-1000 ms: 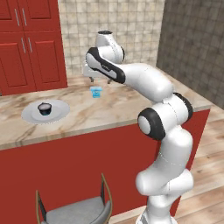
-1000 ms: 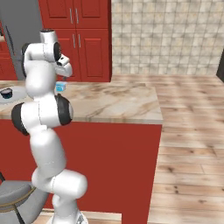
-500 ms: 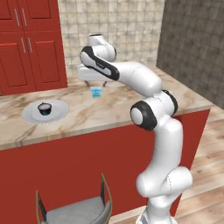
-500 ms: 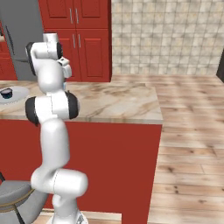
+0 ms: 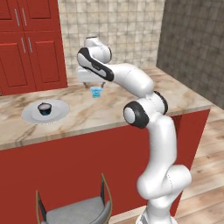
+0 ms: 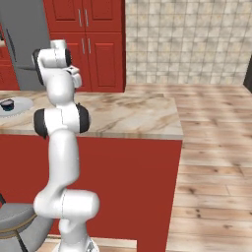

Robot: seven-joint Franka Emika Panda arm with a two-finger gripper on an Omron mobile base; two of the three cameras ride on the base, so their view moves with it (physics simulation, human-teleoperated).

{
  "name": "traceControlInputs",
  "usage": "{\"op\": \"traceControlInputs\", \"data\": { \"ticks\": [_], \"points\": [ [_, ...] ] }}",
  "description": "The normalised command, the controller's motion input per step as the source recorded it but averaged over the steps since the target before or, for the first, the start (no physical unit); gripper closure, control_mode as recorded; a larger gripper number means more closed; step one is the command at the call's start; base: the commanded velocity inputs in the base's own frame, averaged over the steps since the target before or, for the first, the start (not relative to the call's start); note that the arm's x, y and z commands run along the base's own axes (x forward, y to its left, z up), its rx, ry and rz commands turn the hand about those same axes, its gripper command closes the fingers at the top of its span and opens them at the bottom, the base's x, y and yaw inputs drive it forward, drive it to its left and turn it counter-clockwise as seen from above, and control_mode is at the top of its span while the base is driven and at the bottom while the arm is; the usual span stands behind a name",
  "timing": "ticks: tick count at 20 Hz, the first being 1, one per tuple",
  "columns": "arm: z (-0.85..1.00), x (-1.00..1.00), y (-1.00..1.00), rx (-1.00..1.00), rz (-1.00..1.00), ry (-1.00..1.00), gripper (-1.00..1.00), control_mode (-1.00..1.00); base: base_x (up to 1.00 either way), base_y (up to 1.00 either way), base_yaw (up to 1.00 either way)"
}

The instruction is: Place two yogurt containers on each plate.

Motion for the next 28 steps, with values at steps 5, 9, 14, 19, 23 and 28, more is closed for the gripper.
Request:
{"op": "traceControlInputs", "data": {
  "ticks": [5, 9, 14, 19, 23, 28],
  "points": [
    [-0.28, -0.16, -0.06, -0.01, 0.0, 0.05, -1.0, -1.0, 0.0, 0.0, 0.0],
    [-0.06, -0.51, -0.06, 0.0, 0.0, 0.02, -1.0, -1.0, 0.0, 0.0, 0.0],
    [-0.02, -0.25, -0.11, 0.0, 0.0, 0.0, -1.0, -1.0, 0.0, 0.0, 0.0],
    [0.0, 0.09, -0.01, 0.0, 0.0, 0.0, -1.0, -1.0, 0.0, 0.0, 0.0],
    [-0.01, -0.09, -0.16, 0.0, 0.03, -0.01, -1.0, -1.0, 0.0, 0.0, 0.0],
    [-0.04, 0.01, -0.03, 0.0, 0.0, -0.04, -1.0, -1.0, 0.0, 0.0, 0.0]
  ]
}}
